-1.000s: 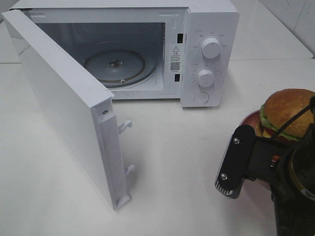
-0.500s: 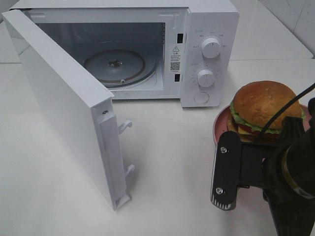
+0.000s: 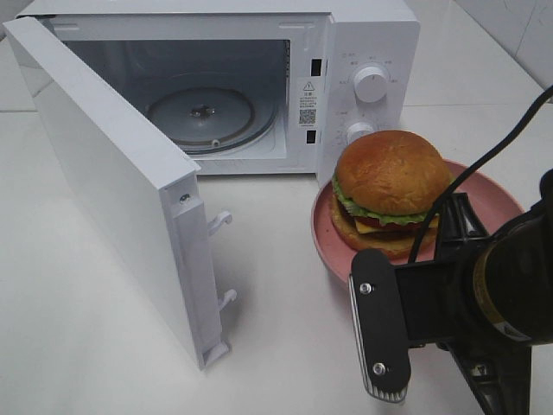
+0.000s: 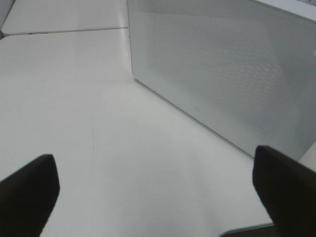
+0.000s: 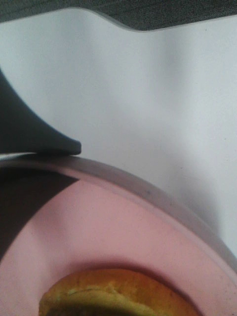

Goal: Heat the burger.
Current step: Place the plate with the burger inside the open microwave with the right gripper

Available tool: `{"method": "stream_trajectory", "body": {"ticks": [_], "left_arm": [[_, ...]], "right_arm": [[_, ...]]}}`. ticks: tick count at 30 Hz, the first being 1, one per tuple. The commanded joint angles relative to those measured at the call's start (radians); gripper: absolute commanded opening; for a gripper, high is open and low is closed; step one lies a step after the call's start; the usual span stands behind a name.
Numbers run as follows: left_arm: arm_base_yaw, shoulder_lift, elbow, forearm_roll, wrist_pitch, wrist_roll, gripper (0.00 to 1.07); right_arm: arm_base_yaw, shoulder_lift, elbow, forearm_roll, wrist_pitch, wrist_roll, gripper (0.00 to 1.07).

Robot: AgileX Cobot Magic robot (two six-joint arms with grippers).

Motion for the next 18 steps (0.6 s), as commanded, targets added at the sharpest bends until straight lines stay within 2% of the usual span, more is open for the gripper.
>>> {"method": "stream_trajectory", "body": {"ticks": [1,5,12,16,18], "left_arm": [[-0.003,-0.001,0.002,-0.002,-0.003,0.000,1.00],[-0.003,-0.001,0.002,-0.002,-0.003,0.000,1.00],[-0.003,-0.001,0.002,-0.002,-0.003,0.000,1.00],[-0.003,-0.001,0.002,-0.002,-0.003,0.000,1.00],[-0.003,-0.001,0.002,-0.002,-0.003,0.000,1.00]], "right_arm": [[0.004,-0.006,-0.013,-0.053,-0.036,-0.070,0.00],[0.004,-0.006,-0.013,-0.082,-0.071,-0.192,0.00],[0.000,-0.006,-0.013,-0.082,-0.109,-0.198,0.00],[-0.024,-0.006,-0.009,-0.081,-0.147,-0.248,0.00],[-0.089,-0.006,-0.004,-0.072,-0.205,-0.310,0.00]]}}
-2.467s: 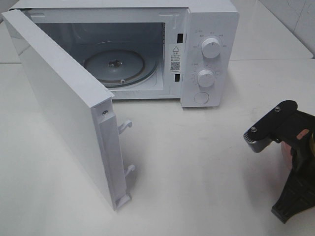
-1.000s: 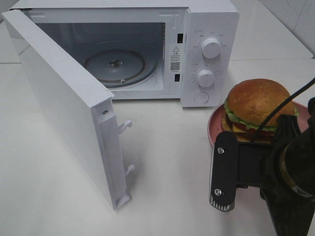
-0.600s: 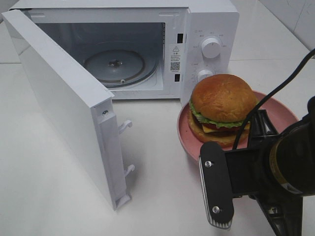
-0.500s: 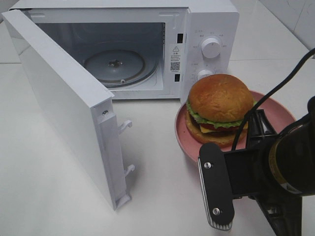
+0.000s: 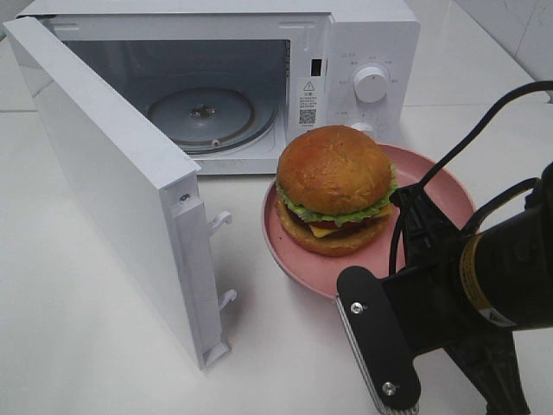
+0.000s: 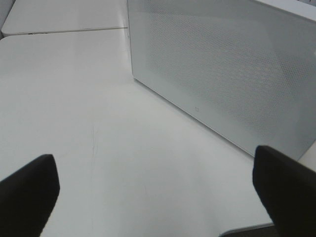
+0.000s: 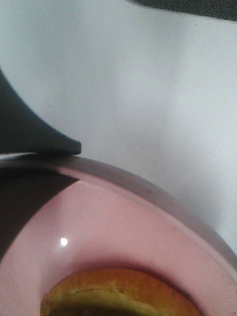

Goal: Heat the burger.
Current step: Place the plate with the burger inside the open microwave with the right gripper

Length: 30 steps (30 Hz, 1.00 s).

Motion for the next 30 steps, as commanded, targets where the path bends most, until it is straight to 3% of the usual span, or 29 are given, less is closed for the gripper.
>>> {"method": "stream_trajectory", "body": {"ticks": [1,5,17,30], "left_arm": [[-0.003,-0.001,0.002,-0.002,-0.003,0.000,1.00],[-0.003,-0.001,0.002,-0.002,-0.003,0.000,1.00],[-0.003,-0.001,0.002,-0.002,-0.003,0.000,1.00],[-0.003,-0.001,0.002,-0.002,-0.003,0.000,1.00]], "right_arm": [[-0.039,-0.006,-0.005,-0.037,-0.058,-0.047,0.00],[-0.095,-0.006,-0.005,-0.010,-0.122,-0.164,0.00],[-0.251,-0.006,-0.007,0.251,-0.264,-0.641,0.00],[-0.378,-0.005,-0.007,0.701,-0.289,-1.189,0.00]]}}
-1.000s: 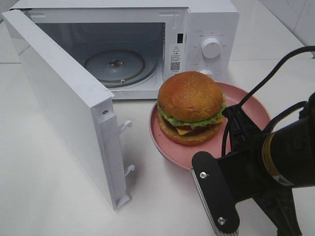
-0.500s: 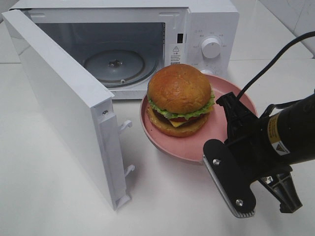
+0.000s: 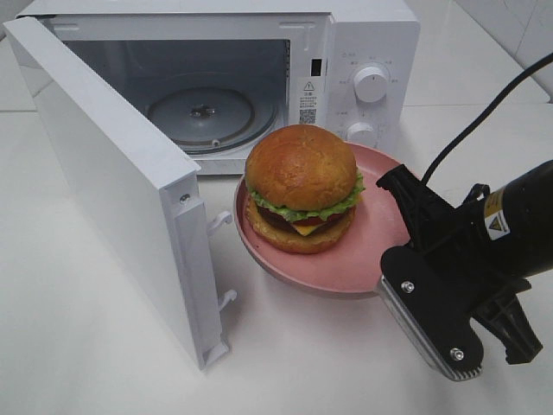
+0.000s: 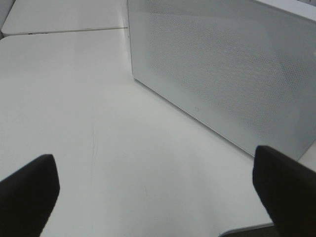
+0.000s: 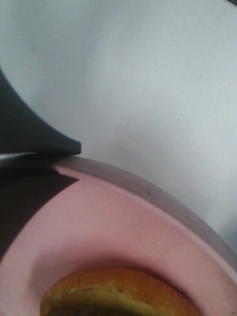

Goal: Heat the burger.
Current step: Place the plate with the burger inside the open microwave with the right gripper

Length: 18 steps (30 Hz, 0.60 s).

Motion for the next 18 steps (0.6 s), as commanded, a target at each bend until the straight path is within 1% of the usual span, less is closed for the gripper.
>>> {"method": "stream_trajectory", "body": {"ticks": [1,2,3,9,12,13,15,17,18], "left_arm": [[-0.003,-0.001,0.002,-0.002,-0.003,0.000,1.00],[-0.003,-0.001,0.002,-0.002,-0.003,0.000,1.00],[-0.003,-0.001,0.002,-0.002,-0.003,0.000,1.00],[-0.003,-0.001,0.002,-0.002,-0.003,0.000,1.00],[-0.003,-0.001,0.002,-0.002,-0.003,0.000,1.00],[-0.003,-0.001,0.002,-0.002,-0.003,0.000,1.00],[-0.003,-0.001,0.002,-0.002,-0.003,0.000,1.00],[-0.003,-0.001,0.002,-0.002,-0.003,0.000,1.00],[-0.003,-0.001,0.002,-0.002,-0.003,0.000,1.00]], "right_arm": [[-0.028,-0.008,-0.009,0.096,-0.058,-0.097,0.00],[-0.048,-0.008,-0.009,0.168,-0.056,-0.158,0.00],[-0.054,-0.005,-0.009,0.193,-0.055,-0.187,0.00],[-0.059,0.017,-0.013,0.192,-0.051,-0.197,0.00],[-0.059,0.033,-0.035,0.192,-0.034,-0.195,0.00],[-0.059,0.047,-0.060,0.192,-0.019,-0.195,0.00],[-0.059,0.054,-0.072,0.192,-0.012,-0.195,0.00],[-0.059,0.099,-0.131,0.192,0.033,-0.195,0.00],[-0.059,0.099,-0.131,0.192,0.033,-0.195,0.00]]}}
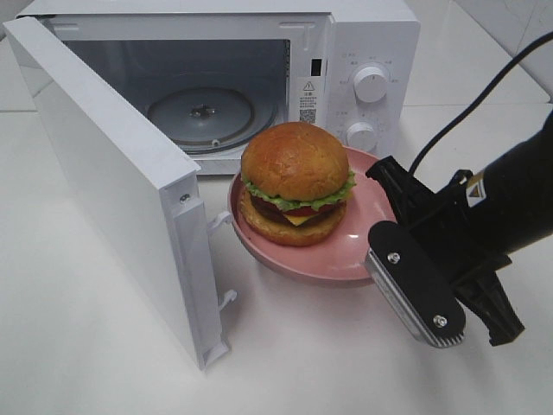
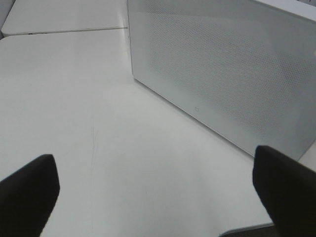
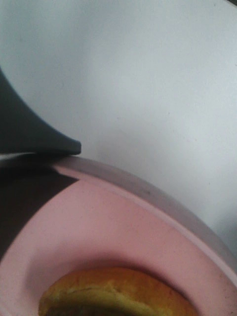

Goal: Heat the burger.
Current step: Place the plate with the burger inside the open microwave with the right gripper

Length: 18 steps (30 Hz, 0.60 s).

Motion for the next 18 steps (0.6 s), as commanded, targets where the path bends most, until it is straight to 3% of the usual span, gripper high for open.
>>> {"method": "stream_trajectory", "body": {"ticks": [1,18], "left_arm": [[-0.003,-0.001,0.002,-0.002,-0.003,0.000,1.00],[-0.003,-0.001,0.002,-0.002,-0.003,0.000,1.00]], "right_arm": [[-0.005,0.025,-0.060,0.012,-0.010,-0.009,0.00],[0.030,0.177,-0.274,-0.023,0.024,-0.013,0.00]]}}
